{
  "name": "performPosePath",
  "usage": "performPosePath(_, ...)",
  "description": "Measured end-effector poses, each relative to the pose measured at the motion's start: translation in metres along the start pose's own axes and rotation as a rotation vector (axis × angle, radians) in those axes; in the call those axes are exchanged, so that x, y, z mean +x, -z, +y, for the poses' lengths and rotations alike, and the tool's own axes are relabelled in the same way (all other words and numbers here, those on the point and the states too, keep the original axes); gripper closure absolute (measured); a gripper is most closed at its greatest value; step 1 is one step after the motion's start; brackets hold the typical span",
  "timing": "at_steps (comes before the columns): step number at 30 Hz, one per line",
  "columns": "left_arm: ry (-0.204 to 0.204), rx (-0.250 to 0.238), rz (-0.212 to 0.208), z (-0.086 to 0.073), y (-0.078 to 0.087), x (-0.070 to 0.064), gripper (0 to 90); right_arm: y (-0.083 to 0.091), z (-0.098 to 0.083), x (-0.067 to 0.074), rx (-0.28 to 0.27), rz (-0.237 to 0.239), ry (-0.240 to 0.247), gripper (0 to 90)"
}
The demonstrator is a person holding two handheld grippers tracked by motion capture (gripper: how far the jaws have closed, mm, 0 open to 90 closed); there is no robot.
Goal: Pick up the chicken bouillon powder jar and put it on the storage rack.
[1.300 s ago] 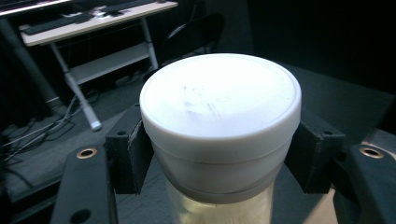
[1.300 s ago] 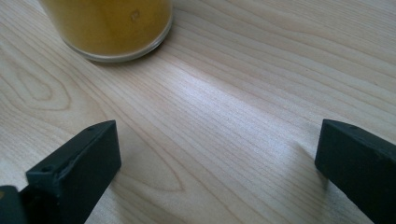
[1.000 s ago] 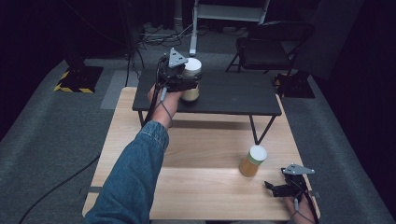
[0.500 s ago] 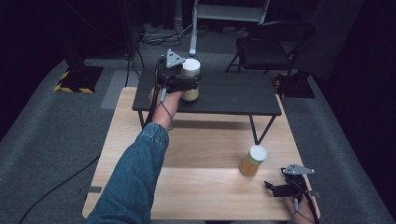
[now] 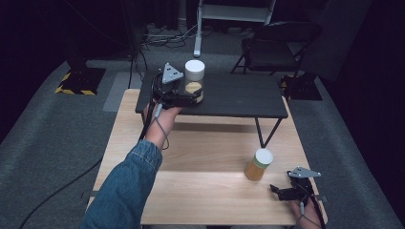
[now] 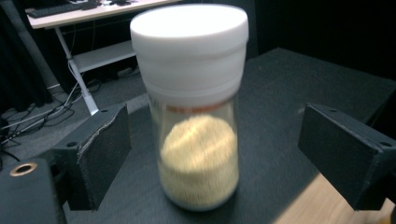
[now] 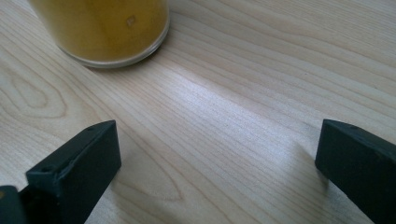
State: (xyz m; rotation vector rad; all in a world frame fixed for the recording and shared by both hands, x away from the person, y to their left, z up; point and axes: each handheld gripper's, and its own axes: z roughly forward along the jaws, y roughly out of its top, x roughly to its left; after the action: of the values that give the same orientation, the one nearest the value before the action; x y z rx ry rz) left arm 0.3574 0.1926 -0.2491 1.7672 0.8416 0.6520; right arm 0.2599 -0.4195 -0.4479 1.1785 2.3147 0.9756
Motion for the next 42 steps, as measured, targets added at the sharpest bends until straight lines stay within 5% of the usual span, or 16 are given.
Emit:
performPosePath(11,0.002,-0.007,-0.026,-0.028,0.019,-0.004,9.1,0.0,0.001,0.0,0.002,0.0,0.0,0.1)
performPosePath(14,0.02,-0.01,-0.061,-0.039,0.024,-0.003,9.0,0.0,0.001,0.0,0.002,0.001,0.0,0.1)
performPosePath(18,0.021,0.022,-0.08,-0.052,0.026,-0.007,9.0,-0.001,0.001,0.0,0.003,0.0,0.0,0.1)
performPosePath(26,0.028,0.052,-0.073,-0.081,0.031,-0.021,9.3,-0.001,0.001,0.0,0.003,0.0,-0.001,0.1)
performPosePath(42,0.023,0.096,-0.08,-0.131,0.036,-0.03,10.2,-0.001,0.001,0.0,0.002,-0.001,-0.001,0.1)
